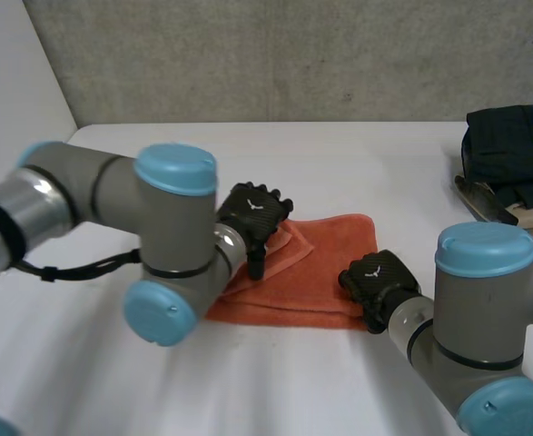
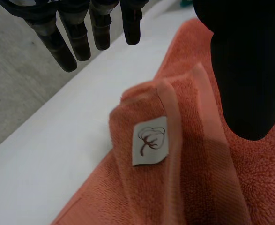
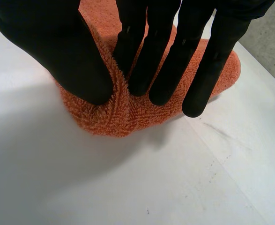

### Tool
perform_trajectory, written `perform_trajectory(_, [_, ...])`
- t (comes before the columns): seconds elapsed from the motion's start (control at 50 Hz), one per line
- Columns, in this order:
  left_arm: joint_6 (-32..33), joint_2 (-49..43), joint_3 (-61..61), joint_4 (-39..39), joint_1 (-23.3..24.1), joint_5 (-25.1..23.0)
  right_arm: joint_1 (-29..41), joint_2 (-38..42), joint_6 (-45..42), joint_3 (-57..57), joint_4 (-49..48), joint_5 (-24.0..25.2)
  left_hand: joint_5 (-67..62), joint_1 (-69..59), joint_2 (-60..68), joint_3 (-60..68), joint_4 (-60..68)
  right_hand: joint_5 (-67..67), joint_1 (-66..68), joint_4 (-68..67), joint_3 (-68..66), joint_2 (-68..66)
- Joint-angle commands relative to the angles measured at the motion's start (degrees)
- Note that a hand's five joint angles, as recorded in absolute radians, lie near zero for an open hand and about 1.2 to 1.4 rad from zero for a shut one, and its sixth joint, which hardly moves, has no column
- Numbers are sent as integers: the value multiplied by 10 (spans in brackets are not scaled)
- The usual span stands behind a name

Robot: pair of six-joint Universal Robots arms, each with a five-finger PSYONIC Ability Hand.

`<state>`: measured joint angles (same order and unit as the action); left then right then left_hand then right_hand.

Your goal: Fold the laundry.

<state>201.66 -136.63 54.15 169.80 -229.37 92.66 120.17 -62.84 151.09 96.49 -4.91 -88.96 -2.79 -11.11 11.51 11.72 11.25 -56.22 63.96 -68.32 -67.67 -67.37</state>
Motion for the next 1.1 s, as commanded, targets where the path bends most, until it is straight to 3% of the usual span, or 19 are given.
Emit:
perform_trajectory(0.02, [16, -69, -69, -36, 16, 10, 1, 0, -7, 2, -5, -2, 28, 11, -15, -17, -13, -138, 160, -117, -123, -126])
perform_trajectory(0.1, [20, -97, -95, -42, 17, 16, 1, 0, -7, 2, -6, -2, 28, 11, -15, -17, -13, -138, 160, -117, -123, -126])
perform_trajectory(0.16, [29, -103, -107, -44, 8, 57, 1, 0, -8, 3, -6, -2, 28, 11, -15, -17, -13, -138, 160, -117, -123, -126])
perform_trajectory(0.22, [40, -96, -113, -31, -44, 194, 1, -1, -9, 2, -6, -1, 28, 11, -15, -17, -13, -138, 160, -117, -123, -126])
perform_trajectory(0.24, [56, -90, -115, -13, -76, 266, 1, -1, -11, 1, -6, 0, 28, 11, -15, -17, -13, -138, 160, -117, -123, -126])
perform_trajectory(0.3, [101, -87, -121, 20, -121, 310, 2, -1, -15, 0, -6, 1, 28, 11, -15, -17, -13, -138, 160, -117, -123, -126])
perform_trajectory(0.34, [152, -74, -111, 42, -156, 289, 7, 0, -20, -1, -6, -1, 28, 11, -15, -17, -13, -138, 160, -117, -123, -126])
perform_trajectory(0.44, [162, -16, -55, 57, -149, 209, 10, 0, -22, -2, -7, 0, 28, 11, -15, -17, -13, -138, 160, -117, -123, -126])
perform_trajectory(0.5, [132, 21, -16, 83, -121, 171, 9, 1, -23, -2, -7, -1, 28, 11, -15, -17, -13, -138, 160, -117, -123, -126])
perform_trajectory(0.64, [102, 46, 23, 91, -72, 142, 2, -1, -24, 0, -7, -2, 28, 11, -15, -17, -13, -138, 160, -117, -123, -126])
perform_trajectory(0.76, [78, 32, 35, 87, -24, 59, -5, -3, -25, 0, -4, -2, 28, 11, -15, -17, -13, -138, 160, -117, -123, -126])
perform_trajectory(1.1, [68, -29, -39, 17, -5, 46, -5, 0, -30, 2, -3, -2, 28, 11, -15, -17, -13, -138, 160, -117, -123, -126])
